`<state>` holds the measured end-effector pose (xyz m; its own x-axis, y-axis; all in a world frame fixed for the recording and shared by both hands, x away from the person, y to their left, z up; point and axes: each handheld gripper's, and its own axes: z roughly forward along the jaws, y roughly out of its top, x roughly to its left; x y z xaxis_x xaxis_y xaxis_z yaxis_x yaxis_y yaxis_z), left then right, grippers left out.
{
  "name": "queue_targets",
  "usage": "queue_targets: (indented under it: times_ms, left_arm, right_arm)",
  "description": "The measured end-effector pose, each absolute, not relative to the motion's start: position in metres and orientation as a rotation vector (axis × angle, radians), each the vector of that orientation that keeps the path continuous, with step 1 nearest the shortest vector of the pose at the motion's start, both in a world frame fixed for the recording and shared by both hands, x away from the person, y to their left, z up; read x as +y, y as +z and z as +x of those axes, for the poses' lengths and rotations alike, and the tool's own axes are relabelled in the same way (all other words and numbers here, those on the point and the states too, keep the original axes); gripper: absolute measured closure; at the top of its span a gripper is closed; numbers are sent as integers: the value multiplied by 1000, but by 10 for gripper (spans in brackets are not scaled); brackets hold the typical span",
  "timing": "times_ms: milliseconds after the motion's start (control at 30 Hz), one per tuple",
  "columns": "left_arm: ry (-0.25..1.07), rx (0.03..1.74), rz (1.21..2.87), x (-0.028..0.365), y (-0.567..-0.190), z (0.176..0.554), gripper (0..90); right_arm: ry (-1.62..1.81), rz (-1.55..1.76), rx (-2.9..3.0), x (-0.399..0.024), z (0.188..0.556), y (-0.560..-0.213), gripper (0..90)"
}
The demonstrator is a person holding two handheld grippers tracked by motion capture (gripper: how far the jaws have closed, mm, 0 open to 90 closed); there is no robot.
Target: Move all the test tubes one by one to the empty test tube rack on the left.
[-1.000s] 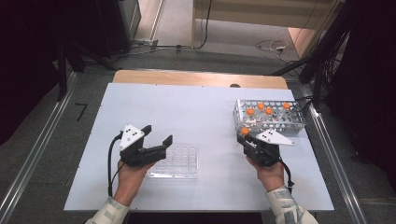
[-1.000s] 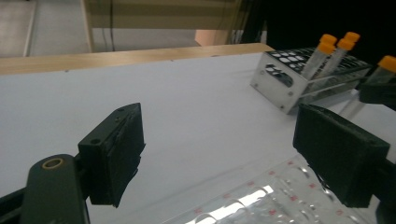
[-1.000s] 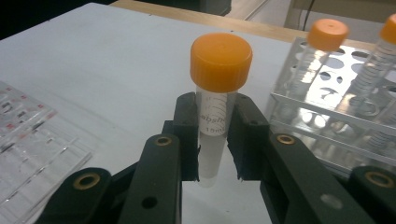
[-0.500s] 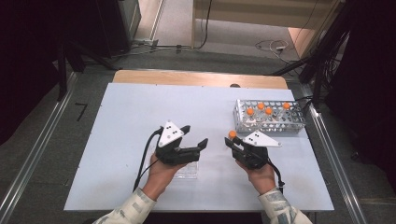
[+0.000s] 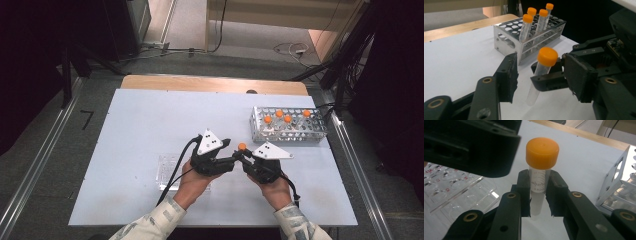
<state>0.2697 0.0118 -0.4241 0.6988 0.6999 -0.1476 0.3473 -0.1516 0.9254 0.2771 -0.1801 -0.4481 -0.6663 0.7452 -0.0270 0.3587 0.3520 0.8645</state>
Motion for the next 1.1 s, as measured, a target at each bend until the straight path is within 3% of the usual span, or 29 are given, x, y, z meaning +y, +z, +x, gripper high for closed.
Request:
queue_targets:
  times_ms: [633,1100]
  left_arm:
    - [404,817,1798,-4,-430,274,666]
    - [402,822,1781,-3,-429,275,690]
  right_arm:
    - [1267,935,2222,-175,273,-447,723]
    - [1285,947,2217,-178,273,-446,706]
